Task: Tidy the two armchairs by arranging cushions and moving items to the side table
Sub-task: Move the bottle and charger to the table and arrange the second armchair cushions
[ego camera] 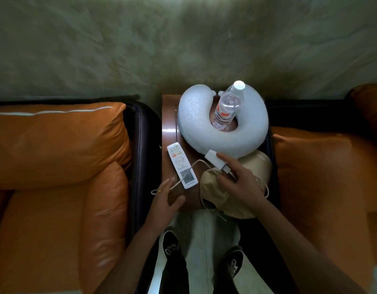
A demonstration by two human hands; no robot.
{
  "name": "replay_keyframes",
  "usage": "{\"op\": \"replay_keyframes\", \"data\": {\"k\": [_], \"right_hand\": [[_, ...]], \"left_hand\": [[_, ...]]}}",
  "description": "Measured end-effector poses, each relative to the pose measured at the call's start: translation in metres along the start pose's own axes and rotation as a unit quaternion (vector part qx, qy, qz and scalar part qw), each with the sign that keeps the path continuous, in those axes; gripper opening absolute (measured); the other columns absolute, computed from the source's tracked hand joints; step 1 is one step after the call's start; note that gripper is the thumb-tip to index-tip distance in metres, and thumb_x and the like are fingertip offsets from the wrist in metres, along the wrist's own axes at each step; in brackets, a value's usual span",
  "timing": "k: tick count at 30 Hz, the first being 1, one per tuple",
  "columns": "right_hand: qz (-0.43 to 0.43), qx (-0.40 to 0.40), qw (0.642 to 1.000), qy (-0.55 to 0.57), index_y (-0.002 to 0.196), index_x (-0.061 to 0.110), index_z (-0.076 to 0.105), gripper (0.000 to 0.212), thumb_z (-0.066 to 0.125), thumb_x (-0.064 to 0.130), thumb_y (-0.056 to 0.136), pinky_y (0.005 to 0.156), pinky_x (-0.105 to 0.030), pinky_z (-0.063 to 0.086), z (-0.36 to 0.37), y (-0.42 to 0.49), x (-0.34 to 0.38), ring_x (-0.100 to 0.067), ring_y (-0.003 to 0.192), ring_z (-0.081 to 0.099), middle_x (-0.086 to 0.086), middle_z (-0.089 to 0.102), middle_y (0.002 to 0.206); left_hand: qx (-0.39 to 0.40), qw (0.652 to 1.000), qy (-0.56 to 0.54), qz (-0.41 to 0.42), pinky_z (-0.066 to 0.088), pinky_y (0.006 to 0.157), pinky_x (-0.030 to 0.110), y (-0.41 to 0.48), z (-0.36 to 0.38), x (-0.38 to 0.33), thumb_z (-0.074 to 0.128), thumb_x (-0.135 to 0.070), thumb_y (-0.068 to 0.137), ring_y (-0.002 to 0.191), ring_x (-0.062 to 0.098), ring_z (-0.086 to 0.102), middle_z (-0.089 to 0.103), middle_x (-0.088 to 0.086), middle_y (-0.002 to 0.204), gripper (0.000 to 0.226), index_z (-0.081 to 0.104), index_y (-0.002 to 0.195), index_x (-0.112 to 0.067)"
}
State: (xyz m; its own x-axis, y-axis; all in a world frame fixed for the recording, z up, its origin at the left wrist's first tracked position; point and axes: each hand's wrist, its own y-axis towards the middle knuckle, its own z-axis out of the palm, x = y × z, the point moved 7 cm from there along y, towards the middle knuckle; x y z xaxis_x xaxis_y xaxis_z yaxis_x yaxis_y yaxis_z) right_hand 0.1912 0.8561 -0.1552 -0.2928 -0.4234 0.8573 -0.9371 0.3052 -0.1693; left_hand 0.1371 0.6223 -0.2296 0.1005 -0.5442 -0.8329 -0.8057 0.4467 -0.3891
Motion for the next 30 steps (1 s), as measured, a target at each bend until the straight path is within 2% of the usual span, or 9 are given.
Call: {"op": "replay_keyframes", "data": {"k": [4, 8, 12, 17, 20, 24, 26, 28, 30], "right_hand": [[0.016, 0.032, 0.999, 0.015, 0.141, 0.054, 0.045, 0.055, 0.066, 0.035, 0.093, 0.097, -0.009, 0.045, 0.017, 0.005, -0.031, 0.013, 0.126, 0.049, 0.045, 0.048, 0.133], [0.026, 0.066, 0.997, -0.006, 0.144, 0.048, 0.046, 0.057, 0.063, 0.032, 0.092, 0.095, -0.018, 0.05, 0.031, 0.014, -0.058, 0.005, 0.118, 0.059, 0.021, 0.061, 0.133], [0.02, 0.078, 0.995, -0.051, 0.141, 0.057, 0.044, 0.053, 0.061, 0.042, 0.093, 0.085, -0.006, 0.044, 0.044, 0.018, -0.076, 0.009, 0.107, 0.061, 0.02, 0.066, 0.12], [-0.014, 0.098, 0.992, -0.084, 0.145, 0.051, 0.043, 0.054, 0.06, 0.037, 0.096, 0.086, -0.023, 0.049, 0.056, 0.026, -0.082, -0.003, 0.098, 0.061, 0.011, 0.064, 0.106], [-0.023, 0.101, 0.991, -0.079, 0.145, 0.046, 0.045, 0.052, 0.058, 0.03, 0.098, 0.088, -0.02, 0.045, 0.057, 0.026, -0.081, -0.001, 0.102, 0.059, 0.011, 0.063, 0.11], [-0.03, 0.079, 0.994, -0.069, 0.145, 0.034, 0.051, 0.048, 0.06, 0.023, 0.099, 0.088, -0.021, 0.045, 0.055, 0.022, -0.076, -0.006, 0.101, 0.058, 0.005, 0.063, 0.111], [-0.033, 0.048, 0.996, -0.06, 0.141, 0.024, 0.057, 0.044, 0.062, 0.018, 0.098, 0.083, -0.023, 0.047, 0.051, 0.02, -0.074, -0.009, 0.095, 0.058, 0.003, 0.062, 0.106], [-0.024, 0.021, 0.998, -0.055, 0.138, 0.02, 0.06, 0.041, 0.064, 0.016, 0.097, 0.082, -0.024, 0.047, 0.046, 0.017, -0.073, -0.01, 0.093, 0.057, 0.004, 0.06, 0.104], [-0.019, -0.003, 0.998, -0.054, 0.133, 0.018, 0.062, 0.038, 0.066, 0.015, 0.095, 0.084, -0.021, 0.046, 0.044, 0.013, -0.073, -0.007, 0.096, 0.055, 0.005, 0.058, 0.105]], "left_hand": [[-0.015, 0.999, -0.015, 0.03, 0.032, 0.118, 0.033, 0.007, 0.011, -0.004, 0.072, -0.01, 0.09, 0.14, 0.011, 0.04, 0.044, 0.0, 0.152, 0.062, 0.047, 0.146, -0.013], [-0.027, 0.999, -0.035, 0.006, 0.036, 0.116, 0.044, 0.021, 0.015, 0.005, 0.069, -0.01, 0.09, 0.138, 0.011, 0.043, 0.046, -0.002, 0.15, 0.061, 0.048, 0.146, -0.017], [-0.017, 1.0, -0.024, -0.008, 0.038, 0.115, 0.04, 0.027, 0.023, 0.016, 0.068, -0.018, 0.092, 0.137, 0.008, 0.043, 0.045, -0.008, 0.15, 0.061, 0.045, 0.148, -0.025], [-0.009, 1.0, -0.026, -0.005, 0.038, 0.112, 0.03, 0.028, 0.03, 0.02, 0.069, -0.017, 0.091, 0.135, 0.006, 0.045, 0.045, -0.009, 0.148, 0.06, 0.047, 0.147, -0.027], [-0.009, 0.999, -0.028, -0.017, 0.036, 0.107, 0.022, 0.027, 0.032, 0.023, 0.07, -0.015, 0.091, 0.132, 0.005, 0.045, 0.043, -0.012, 0.146, 0.061, 0.046, 0.146, -0.028], [-0.006, 0.999, -0.044, -0.022, 0.036, 0.095, 0.003, 0.024, 0.033, 0.022, 0.07, -0.014, 0.091, 0.122, -0.017, 0.044, 0.043, -0.027, 0.136, 0.06, 0.046, 0.142, -0.036], [-0.019, 0.998, -0.054, -0.024, 0.043, 0.093, 0.009, 0.023, 0.032, 0.022, 0.07, -0.013, 0.091, 0.118, -0.015, 0.048, 0.047, -0.024, 0.132, 0.056, 0.051, 0.14, -0.03], [-0.044, 0.997, -0.061, -0.027, 0.052, 0.091, 0.022, 0.021, 0.03, 0.021, 0.07, -0.012, 0.091, 0.111, 0.0, 0.057, 0.055, -0.011, 0.126, 0.048, 0.057, 0.135, -0.024], [-0.06, 0.995, -0.067, -0.031, 0.055, 0.085, 0.022, 0.02, 0.029, 0.02, 0.07, -0.012, 0.091, 0.102, 0.007, 0.061, 0.061, -0.006, 0.12, 0.04, 0.06, 0.125, -0.03]]}}
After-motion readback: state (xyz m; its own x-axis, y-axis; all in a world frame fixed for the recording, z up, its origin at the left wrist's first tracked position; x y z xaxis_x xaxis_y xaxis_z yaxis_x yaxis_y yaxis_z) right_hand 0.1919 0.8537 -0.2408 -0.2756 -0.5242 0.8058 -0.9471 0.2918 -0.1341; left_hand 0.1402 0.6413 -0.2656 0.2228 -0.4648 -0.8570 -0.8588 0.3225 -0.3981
